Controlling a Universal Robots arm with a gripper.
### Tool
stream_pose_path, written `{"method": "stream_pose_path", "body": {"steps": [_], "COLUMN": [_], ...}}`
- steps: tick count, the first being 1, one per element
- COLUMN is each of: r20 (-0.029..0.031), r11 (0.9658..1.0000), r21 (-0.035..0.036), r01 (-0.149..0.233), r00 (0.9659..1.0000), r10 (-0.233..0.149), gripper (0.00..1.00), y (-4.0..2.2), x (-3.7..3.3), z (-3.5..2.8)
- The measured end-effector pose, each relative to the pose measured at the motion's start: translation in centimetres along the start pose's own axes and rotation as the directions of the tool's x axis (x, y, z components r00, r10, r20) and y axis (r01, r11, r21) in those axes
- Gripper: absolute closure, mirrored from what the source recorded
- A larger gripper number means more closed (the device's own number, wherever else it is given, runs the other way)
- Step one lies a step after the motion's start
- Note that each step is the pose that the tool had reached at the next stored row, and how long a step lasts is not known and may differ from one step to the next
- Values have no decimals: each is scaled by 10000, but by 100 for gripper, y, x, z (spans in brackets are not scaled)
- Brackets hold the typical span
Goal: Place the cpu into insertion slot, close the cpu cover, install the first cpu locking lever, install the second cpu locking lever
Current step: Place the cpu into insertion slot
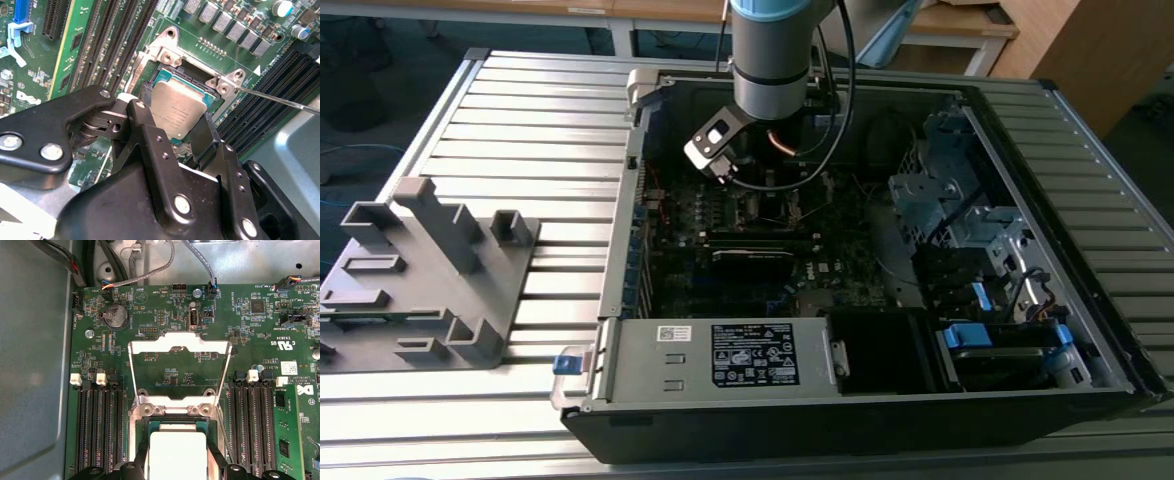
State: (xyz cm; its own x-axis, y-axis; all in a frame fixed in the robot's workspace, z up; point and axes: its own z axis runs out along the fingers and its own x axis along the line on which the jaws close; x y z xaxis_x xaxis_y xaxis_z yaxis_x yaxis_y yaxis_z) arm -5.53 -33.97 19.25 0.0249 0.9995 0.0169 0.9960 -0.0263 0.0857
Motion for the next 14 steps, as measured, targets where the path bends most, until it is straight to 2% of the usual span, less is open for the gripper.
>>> {"method": "stream_pose_path", "body": {"steps": [14], "r20": [1], "r11": [10000], "r21": [0], "r01": [0], "r00": [10000], "r10": [0], "gripper": [46], "y": [-1], "x": [0], "z": [15]}}
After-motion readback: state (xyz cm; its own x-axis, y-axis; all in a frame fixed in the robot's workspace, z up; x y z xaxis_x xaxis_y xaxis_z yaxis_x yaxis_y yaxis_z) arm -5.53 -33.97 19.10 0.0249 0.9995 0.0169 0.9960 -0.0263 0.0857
